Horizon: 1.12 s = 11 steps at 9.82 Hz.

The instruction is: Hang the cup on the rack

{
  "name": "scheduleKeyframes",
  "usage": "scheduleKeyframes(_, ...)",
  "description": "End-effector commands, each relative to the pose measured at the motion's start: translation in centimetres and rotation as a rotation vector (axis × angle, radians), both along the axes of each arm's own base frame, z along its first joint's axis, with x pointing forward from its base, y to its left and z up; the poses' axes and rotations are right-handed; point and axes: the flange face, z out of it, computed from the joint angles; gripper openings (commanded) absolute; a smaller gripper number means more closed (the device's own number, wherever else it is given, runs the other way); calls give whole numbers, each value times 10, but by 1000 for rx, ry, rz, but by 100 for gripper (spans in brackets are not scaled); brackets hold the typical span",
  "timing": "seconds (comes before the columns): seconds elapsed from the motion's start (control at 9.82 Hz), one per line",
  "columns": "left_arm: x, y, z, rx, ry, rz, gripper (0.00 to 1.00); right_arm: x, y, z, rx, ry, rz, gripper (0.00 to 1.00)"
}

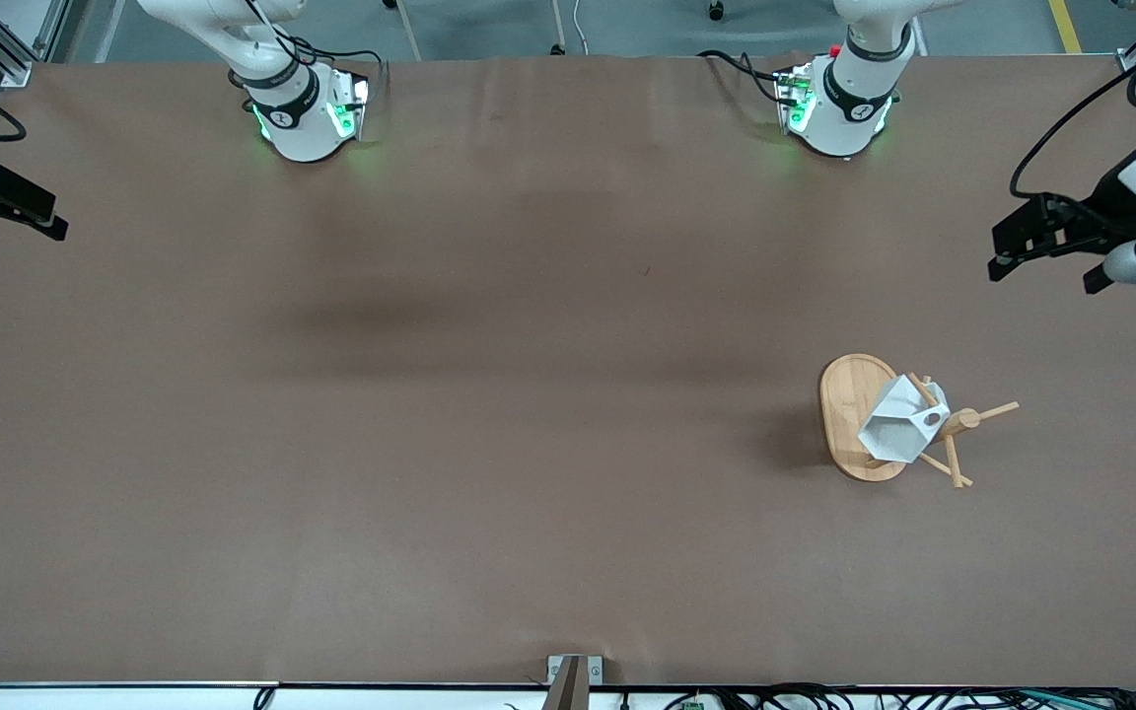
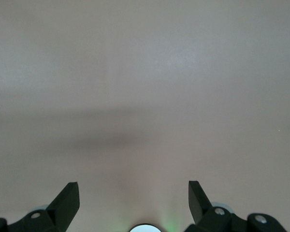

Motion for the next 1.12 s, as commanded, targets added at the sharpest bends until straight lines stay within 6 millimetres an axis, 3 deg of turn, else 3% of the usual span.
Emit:
scheduleKeyframes(0.0, -31, -8, -24, 51, 46, -6, 100, -3, 2, 4, 13, -10, -8, 99)
scheduleKeyframes(0.31, -57, -6, -31, 60, 22, 3, 100, -3, 2, 4, 13, -10, -5, 99)
scheduleKeyframes(0.61, -67, -8, -31, 70, 52, 6, 100, -4, -1, 3, 13, -7, -9, 99)
scheduleKeyframes(1.02, -48, -1, -26, 92, 50, 2, 100, -3, -5, 4, 13, -11, -13, 99)
